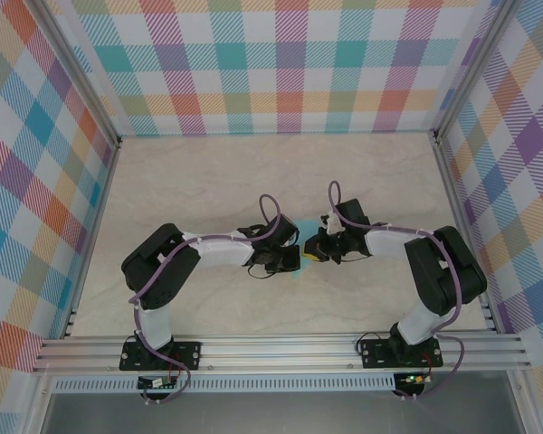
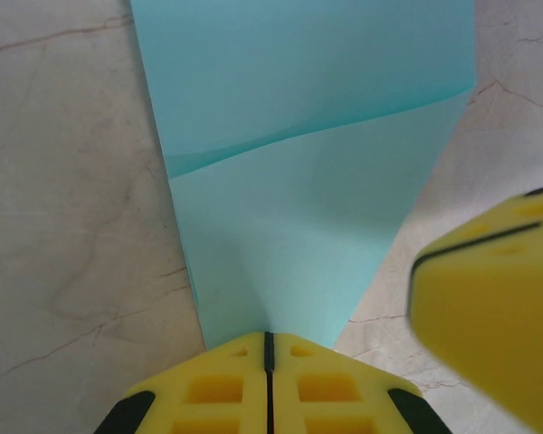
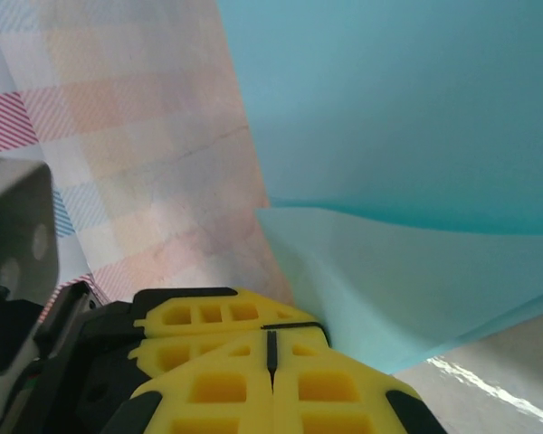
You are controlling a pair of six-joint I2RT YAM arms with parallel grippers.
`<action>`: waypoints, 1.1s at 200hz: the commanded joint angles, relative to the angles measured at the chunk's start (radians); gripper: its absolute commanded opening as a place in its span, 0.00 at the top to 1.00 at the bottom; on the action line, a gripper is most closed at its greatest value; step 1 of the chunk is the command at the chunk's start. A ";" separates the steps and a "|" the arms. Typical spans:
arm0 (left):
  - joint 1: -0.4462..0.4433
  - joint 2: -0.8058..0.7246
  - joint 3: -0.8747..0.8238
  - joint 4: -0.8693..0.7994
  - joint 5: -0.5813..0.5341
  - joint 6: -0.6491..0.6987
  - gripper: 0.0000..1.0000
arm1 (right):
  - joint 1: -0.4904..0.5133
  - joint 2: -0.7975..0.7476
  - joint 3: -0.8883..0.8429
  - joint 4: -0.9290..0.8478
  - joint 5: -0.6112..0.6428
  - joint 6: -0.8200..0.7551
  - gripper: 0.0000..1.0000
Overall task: Fold a paper plane with a square sheet of paper (pick it up from the middle)
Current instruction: Third fold the triangle at the center of the table.
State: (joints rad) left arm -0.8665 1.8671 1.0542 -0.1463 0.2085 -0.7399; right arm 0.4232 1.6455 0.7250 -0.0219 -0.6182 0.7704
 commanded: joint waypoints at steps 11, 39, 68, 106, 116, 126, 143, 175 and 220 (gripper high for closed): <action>-0.004 0.000 -0.037 -0.056 -0.024 0.016 0.93 | 0.025 0.052 -0.023 -0.010 0.024 -0.003 0.98; -0.004 0.001 -0.038 -0.056 -0.024 0.017 0.94 | 0.025 0.086 -0.044 0.004 0.061 0.006 0.98; -0.004 0.001 -0.036 -0.068 -0.032 0.019 0.94 | 0.025 0.105 -0.043 -0.012 0.092 0.005 0.99; -0.004 0.001 -0.037 -0.073 -0.033 0.020 0.94 | 0.025 0.023 -0.051 -0.009 0.047 -0.002 0.99; -0.003 0.001 -0.036 -0.072 -0.034 0.021 0.94 | 0.025 0.002 -0.057 -0.001 0.023 -0.005 0.98; -0.004 0.001 -0.037 -0.069 -0.029 0.022 0.94 | 0.025 -0.005 -0.059 0.000 0.014 -0.008 0.98; -0.004 0.002 -0.039 -0.066 -0.028 0.021 0.94 | 0.025 0.013 -0.045 -0.006 0.021 -0.014 0.98; -0.005 0.002 -0.040 -0.074 -0.034 0.026 0.95 | 0.016 0.043 0.001 -0.018 0.074 -0.014 0.99; -0.003 0.007 -0.046 -0.086 -0.042 0.037 0.95 | -0.048 0.096 0.030 -0.006 0.087 -0.007 0.99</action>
State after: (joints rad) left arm -0.8665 1.8629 1.0439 -0.1352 0.2081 -0.7292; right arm 0.4088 1.7069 0.7338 -0.0235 -0.5495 0.7704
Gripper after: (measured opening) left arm 0.047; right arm 0.045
